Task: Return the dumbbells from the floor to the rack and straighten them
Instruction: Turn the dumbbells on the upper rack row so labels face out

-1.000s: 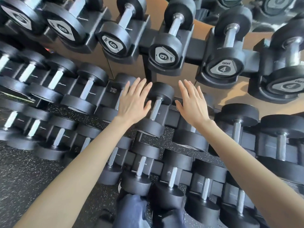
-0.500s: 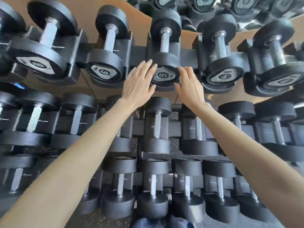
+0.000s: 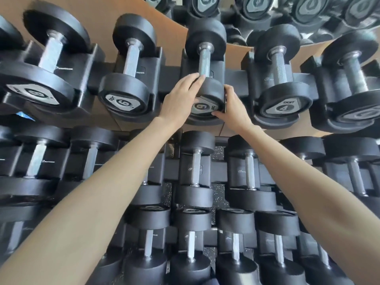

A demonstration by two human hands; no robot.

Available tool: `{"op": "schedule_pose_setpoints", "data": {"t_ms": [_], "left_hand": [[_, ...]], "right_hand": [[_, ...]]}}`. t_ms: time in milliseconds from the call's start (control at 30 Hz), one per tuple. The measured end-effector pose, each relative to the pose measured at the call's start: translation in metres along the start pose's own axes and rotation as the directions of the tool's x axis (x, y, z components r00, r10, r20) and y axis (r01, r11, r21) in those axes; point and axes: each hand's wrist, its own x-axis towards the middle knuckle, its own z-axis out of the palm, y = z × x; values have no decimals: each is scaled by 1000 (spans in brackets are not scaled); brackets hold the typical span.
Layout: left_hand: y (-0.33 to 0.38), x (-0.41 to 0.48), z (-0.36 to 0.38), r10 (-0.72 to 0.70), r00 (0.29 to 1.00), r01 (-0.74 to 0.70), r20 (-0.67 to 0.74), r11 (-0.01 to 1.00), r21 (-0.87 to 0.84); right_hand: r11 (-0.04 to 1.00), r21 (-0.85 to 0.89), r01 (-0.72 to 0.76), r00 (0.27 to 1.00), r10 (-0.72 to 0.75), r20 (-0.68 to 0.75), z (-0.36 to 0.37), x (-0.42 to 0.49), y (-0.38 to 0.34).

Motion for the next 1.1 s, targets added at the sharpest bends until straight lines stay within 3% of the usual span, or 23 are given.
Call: {"op": "schedule_pose_setpoints", "data": {"t_ms": [133,400,667,867,967,1100], "left_hand": [[-1,-1,2,-26,997,21,-74,997,-72],[-6,-12,5,-129,980,94,-149,970,-223],[-22,-19,20,-252,960,184,-123,897,-403],[-37,-22,27,-262,963,173,-54,766,-619],[-43,-17,20,-210,977,178,24,760,-625],[-39,1,4,-28,998,49,58,918,-394]], "right_hand": [[993,113,17,997,-25,70,-9,8,3],[963,-166,214,956,-171,239,-33,25,-8],[776,-487,400,904,-247,348,-53,38,-44],[722,-608,330,937,-171,305,-46,31,-62],[820,-526,226,970,-140,198,-35,20,-53],[996,-87,-20,1000,17,-26,-16,0,-33]]}}
